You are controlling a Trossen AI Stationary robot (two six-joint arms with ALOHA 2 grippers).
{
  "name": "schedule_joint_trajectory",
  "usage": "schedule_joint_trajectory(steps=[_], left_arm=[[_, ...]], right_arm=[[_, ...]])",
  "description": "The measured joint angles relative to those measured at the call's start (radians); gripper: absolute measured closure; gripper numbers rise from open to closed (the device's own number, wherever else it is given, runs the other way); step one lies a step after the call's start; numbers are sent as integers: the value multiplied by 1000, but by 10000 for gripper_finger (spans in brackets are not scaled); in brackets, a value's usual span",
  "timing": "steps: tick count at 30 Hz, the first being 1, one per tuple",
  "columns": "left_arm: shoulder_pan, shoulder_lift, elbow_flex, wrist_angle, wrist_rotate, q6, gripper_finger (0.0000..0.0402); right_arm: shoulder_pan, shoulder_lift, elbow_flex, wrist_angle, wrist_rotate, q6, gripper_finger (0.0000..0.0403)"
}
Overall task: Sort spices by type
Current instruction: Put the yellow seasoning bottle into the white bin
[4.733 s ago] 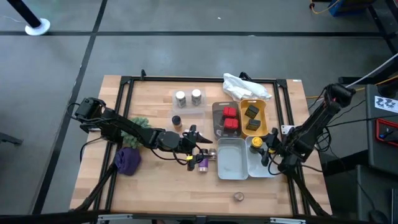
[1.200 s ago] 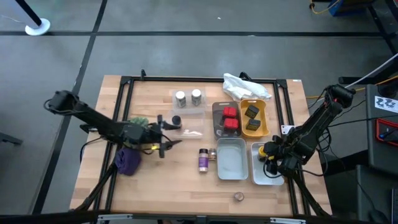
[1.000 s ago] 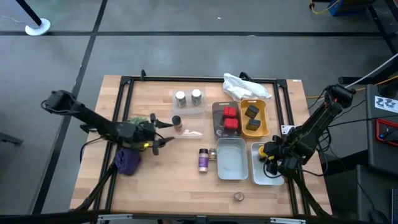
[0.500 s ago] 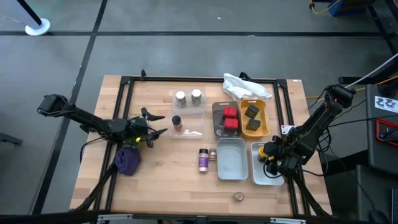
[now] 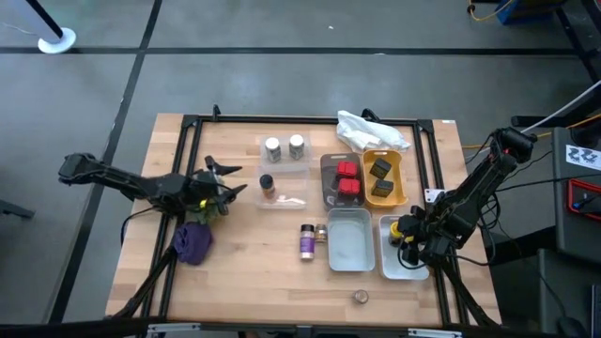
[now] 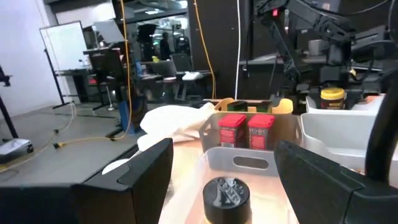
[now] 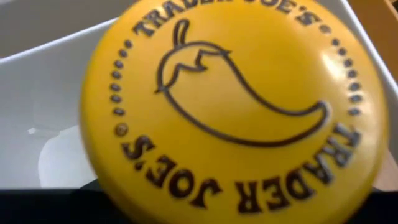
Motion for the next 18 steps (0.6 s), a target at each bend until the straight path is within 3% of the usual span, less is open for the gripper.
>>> schedule_joint_trajectory(steps=[9, 18], left_arm=[[5, -179, 0, -271, 5, -100, 137], [5, -270, 0, -397, 9, -84, 137]], right_arm=[[0, 0, 0, 1, 5, 0, 162], [0, 0, 0, 1, 6, 0, 162]])
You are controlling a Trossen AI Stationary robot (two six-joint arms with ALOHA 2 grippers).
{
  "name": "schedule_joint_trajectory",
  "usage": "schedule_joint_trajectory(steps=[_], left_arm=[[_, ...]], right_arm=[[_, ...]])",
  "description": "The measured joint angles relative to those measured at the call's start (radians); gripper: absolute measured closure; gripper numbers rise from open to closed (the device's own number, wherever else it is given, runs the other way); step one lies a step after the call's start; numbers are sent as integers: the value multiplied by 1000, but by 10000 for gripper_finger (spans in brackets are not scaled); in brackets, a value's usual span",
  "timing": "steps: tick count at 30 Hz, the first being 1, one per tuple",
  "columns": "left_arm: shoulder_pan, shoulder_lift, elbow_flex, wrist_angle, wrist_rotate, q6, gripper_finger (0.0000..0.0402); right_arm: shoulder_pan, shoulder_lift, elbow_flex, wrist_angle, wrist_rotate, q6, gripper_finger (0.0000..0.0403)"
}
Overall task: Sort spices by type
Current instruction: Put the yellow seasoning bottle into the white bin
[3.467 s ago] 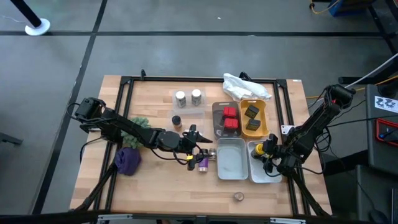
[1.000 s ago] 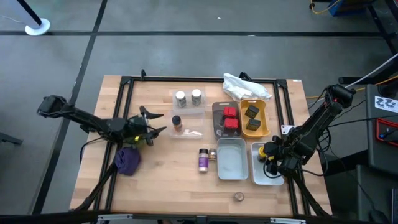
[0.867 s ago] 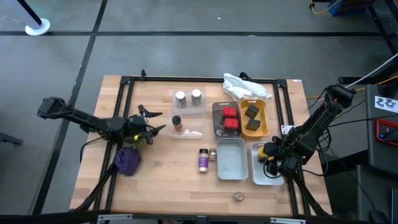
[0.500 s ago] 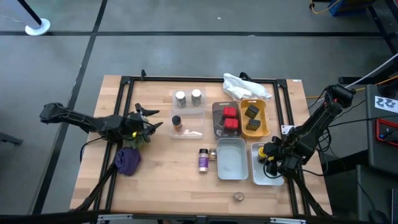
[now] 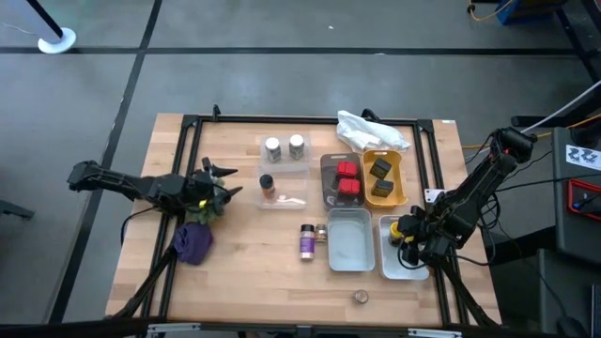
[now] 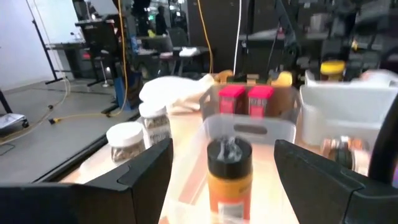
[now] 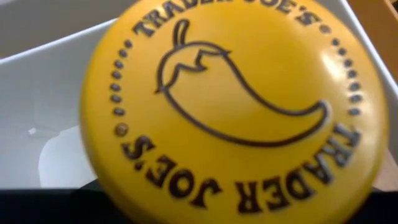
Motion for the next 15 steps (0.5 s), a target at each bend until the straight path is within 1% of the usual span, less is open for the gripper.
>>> schedule_joint_trajectory(steps=[4, 15], left_arm=[[0, -3, 0, -61, 0, -10, 137], [0, 0, 0, -65, 0, -8, 137]], right_arm=[[0, 0, 0, 0, 1, 0, 162], [0, 0, 0, 0, 1, 0, 162]])
